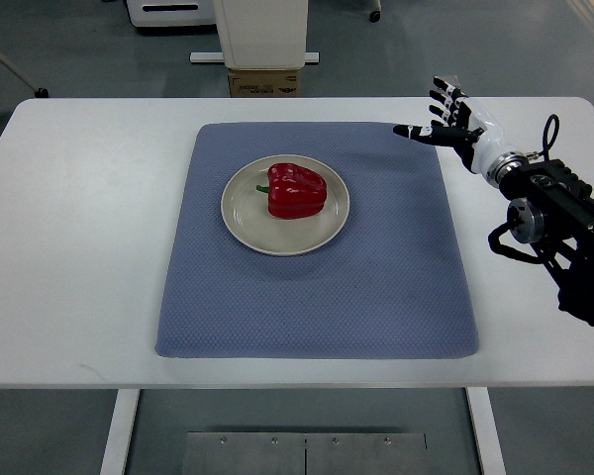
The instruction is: Place red pepper on plate with right hand
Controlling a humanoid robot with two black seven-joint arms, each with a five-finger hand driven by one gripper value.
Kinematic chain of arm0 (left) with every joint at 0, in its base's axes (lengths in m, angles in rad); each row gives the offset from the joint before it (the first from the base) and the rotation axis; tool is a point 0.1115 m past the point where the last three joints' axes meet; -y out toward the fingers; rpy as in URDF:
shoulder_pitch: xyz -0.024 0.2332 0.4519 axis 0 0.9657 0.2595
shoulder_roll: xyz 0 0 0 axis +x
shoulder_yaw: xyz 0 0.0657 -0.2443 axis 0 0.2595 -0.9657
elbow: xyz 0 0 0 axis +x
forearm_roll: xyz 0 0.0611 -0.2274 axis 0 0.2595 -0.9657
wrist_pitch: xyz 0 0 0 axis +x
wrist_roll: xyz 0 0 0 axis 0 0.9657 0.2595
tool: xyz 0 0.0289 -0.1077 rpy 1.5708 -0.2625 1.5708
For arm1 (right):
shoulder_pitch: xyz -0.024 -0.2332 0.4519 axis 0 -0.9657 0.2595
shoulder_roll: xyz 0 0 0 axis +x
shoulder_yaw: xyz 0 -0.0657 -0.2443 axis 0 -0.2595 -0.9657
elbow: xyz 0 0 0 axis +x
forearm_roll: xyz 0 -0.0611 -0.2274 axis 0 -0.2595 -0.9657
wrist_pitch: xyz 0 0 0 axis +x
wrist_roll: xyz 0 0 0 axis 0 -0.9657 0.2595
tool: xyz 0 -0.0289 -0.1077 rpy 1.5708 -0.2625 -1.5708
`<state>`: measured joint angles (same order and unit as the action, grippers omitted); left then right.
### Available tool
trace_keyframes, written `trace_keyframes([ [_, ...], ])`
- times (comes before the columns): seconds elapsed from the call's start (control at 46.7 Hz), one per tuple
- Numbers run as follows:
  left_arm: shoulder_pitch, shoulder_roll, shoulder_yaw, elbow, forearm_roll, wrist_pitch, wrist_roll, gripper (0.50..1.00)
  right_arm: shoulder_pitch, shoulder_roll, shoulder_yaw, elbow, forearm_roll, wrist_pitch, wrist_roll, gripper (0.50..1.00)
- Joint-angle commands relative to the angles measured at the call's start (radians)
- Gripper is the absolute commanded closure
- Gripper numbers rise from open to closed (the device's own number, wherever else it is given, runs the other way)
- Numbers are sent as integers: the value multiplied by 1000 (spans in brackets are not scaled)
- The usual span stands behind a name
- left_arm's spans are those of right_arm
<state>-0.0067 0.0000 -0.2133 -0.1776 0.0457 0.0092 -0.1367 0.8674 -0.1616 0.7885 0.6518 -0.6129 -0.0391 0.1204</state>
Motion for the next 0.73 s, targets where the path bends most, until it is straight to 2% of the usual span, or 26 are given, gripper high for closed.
trace_keyframes([
  [0.0,1,0,0,0,0,0,0,500,-13,1,8,0,38,-44,4,507],
  [0.15,1,0,0,0,0,0,0,500,-38,-7,8,3,120,-56,8,500],
  [0.707,1,0,0,0,0,0,0,500,-59,-15,8,5,127,-53,10,500],
])
